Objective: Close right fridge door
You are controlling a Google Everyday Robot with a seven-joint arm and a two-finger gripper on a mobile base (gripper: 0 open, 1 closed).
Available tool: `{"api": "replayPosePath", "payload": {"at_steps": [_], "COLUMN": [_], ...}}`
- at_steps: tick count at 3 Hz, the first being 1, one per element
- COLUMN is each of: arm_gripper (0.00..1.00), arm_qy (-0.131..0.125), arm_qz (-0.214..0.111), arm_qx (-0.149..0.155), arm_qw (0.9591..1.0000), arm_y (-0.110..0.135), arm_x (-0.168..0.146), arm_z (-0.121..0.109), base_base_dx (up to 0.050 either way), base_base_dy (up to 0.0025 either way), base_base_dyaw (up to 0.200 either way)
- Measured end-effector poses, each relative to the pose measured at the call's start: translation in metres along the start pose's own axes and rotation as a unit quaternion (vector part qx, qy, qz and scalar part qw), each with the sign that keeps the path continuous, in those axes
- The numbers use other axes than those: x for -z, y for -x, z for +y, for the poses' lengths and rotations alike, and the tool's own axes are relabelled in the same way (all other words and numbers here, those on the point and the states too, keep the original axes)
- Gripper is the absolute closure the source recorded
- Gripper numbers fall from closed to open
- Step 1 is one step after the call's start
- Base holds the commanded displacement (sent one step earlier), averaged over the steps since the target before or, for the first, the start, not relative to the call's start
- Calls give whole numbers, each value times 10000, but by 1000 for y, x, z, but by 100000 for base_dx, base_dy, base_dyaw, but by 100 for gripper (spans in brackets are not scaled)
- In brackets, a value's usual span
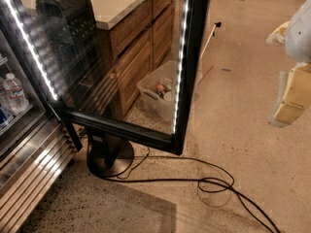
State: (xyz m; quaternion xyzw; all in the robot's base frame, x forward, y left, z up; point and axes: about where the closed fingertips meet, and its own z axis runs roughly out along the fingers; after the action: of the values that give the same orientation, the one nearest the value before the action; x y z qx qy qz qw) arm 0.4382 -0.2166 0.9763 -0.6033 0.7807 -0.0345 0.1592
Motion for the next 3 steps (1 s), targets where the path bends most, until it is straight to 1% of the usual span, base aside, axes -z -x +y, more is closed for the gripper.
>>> {"api": "replayPosePath", "payload": {"at_steps": [1,2,3], "arm_gripper": [0,0,0], "arm_qy": [-337,-685,-869], "arm_qz": [-400,-954,-1283], "arm_qx": [151,435,643], "arm_qw": [9985,9921,9858], "arm_y": [-1,-5,-5], "arm_x": [10,22,30], "arm_z": [-19,-56,-88], "base_base_dx": [0,0,0], "base_base_dy": [0,0,0], "base_base_dyaw": [0,0,0]}}
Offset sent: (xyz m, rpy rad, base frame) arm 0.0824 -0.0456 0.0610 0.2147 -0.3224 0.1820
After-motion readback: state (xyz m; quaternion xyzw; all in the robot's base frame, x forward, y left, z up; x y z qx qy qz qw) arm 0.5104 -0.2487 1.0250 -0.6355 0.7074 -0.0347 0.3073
